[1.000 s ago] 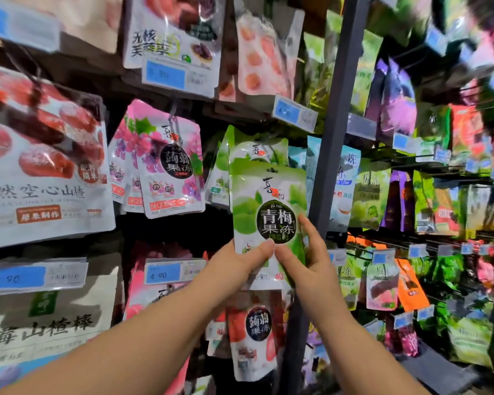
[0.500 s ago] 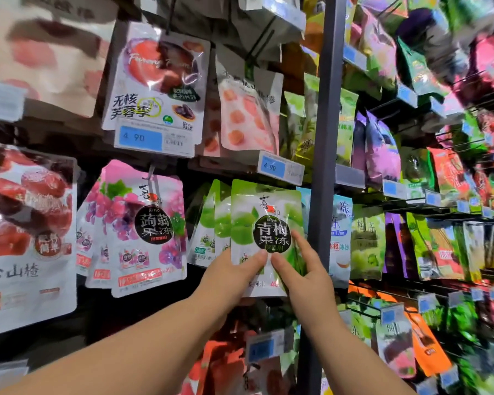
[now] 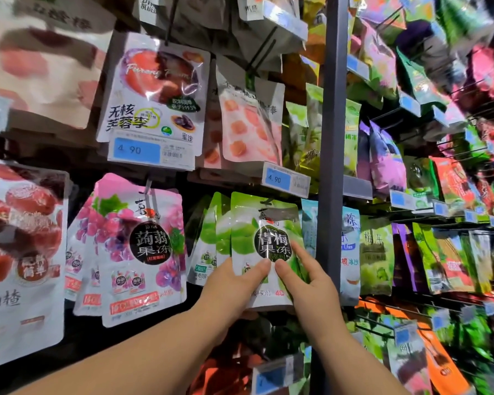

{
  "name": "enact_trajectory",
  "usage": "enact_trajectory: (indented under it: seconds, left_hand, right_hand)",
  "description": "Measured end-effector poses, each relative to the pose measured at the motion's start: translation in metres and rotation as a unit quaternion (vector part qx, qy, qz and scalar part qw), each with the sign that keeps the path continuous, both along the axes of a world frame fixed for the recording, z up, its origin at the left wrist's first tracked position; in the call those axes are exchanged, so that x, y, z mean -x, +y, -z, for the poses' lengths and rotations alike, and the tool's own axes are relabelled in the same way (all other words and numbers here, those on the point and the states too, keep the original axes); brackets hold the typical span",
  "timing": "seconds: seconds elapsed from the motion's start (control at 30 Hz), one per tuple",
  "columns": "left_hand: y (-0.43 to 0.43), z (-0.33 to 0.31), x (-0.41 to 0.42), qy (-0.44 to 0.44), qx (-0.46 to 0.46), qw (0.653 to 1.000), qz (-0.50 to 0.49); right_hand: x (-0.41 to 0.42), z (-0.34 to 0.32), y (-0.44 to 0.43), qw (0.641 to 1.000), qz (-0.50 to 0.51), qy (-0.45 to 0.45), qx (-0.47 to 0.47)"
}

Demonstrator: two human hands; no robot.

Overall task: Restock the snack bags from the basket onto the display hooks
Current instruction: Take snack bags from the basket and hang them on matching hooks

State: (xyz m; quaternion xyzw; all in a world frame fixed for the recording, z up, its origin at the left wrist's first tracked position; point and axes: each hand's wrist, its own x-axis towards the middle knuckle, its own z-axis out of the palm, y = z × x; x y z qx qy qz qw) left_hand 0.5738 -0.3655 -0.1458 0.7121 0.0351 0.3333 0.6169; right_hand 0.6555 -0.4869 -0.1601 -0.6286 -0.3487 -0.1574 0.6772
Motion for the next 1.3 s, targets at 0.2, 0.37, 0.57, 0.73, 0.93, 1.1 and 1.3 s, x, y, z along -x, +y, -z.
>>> enact_trajectory:
  seconds: [0.2, 0.37, 0.57, 0.73, 0.93, 1.1, 1.3]
  left_hand:
    - [0.006, -0.003, -0.005, 0.024, -0.031, 0.997, -0.068]
    - [0.015, -0.007, -0.009, 0.019, -0.024, 0.993, -0.113]
    - [0.019, 0.009, -0.014, 0.057, -0.021, 0.989, -0.132]
    - [0.013, 0.031, -0.012, 0.023, 0.046, 0.993, -0.102]
    - [0.001, 0.052, -0.01, 0.003, 0.118, 0.992, -0.047]
    - [-0.012, 0.066, -0.003, 0.012, 0.134, 0.991, -0.018]
    - [-0.057, 0.133, 0.008, 0.077, -0.08, 0.994, -0.003]
  right_hand:
    - [-0.007, -0.007, 0.011, 0.999, 0.005, 0.012, 0.032]
    - [-0.015, -0.013, 0.029, 0.996, 0.019, 0.008, 0.083]
    - [-0.017, -0.002, 0.034, 0.993, 0.038, -0.011, 0.113]
    - [-0.008, 0.019, 0.027, 0.991, 0.063, -0.066, 0.102]
    - [0.006, 0.036, 0.019, 0.984, 0.089, -0.091, 0.121]
    - [0.016, 0.045, 0.002, 0.982, 0.109, -0.092, 0.122]
    - [0.028, 0.1, -0.061, 0.971, 0.13, -0.111, 0.165]
